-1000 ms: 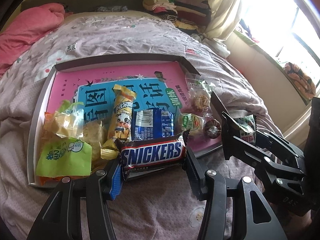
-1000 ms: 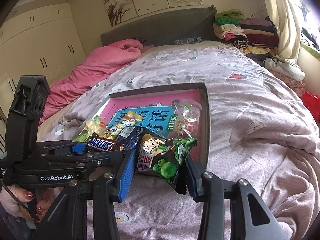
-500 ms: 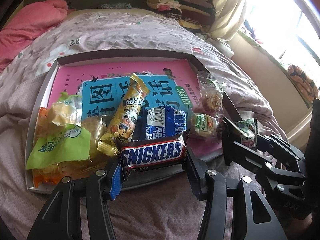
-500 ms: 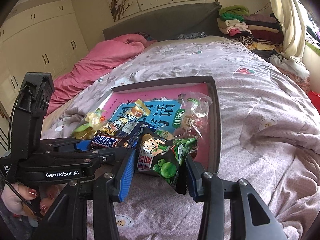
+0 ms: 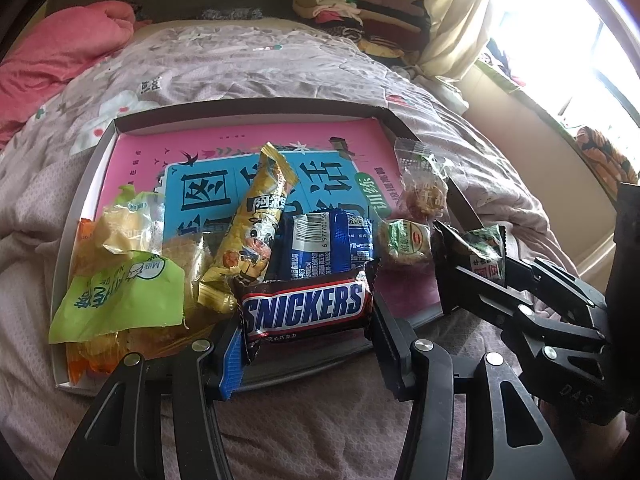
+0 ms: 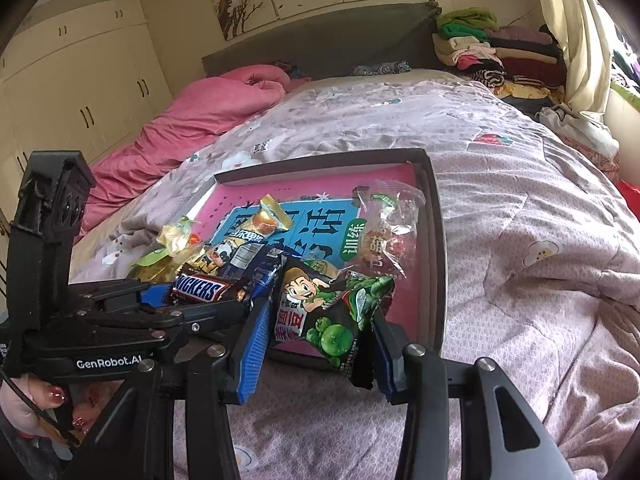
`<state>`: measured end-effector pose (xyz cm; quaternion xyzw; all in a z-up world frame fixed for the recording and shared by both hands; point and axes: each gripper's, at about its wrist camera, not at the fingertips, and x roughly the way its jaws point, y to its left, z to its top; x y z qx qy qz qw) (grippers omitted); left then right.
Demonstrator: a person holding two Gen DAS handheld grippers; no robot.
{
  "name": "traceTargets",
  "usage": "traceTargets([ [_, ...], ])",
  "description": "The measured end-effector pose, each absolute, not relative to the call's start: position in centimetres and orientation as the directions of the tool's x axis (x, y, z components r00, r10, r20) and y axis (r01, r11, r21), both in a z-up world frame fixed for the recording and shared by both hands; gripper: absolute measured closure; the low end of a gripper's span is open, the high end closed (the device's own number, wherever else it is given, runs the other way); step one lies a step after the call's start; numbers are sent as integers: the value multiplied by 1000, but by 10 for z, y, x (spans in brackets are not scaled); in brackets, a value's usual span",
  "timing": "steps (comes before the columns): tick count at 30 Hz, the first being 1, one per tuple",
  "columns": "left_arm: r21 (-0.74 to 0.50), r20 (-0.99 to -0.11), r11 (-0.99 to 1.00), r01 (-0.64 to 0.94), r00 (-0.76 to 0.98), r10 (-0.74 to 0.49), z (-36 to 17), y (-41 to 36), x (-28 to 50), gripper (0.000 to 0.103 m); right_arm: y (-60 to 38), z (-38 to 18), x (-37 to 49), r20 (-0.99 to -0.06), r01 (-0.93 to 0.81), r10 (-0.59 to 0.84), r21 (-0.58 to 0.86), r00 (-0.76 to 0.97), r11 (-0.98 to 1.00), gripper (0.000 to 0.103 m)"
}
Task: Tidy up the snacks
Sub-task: 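Lower the Snickers bar and candy bag onto the snacks in the tray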
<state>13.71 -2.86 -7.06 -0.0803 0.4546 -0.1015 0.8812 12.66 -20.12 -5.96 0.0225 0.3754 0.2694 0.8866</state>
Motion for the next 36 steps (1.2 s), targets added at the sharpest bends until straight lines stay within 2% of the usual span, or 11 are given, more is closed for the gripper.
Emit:
traceTargets([
  [36,-215,-778,971,108,582,-237,-73,-29,144,47,-196,-68,142,-669,-462,485,231,564,856,57],
])
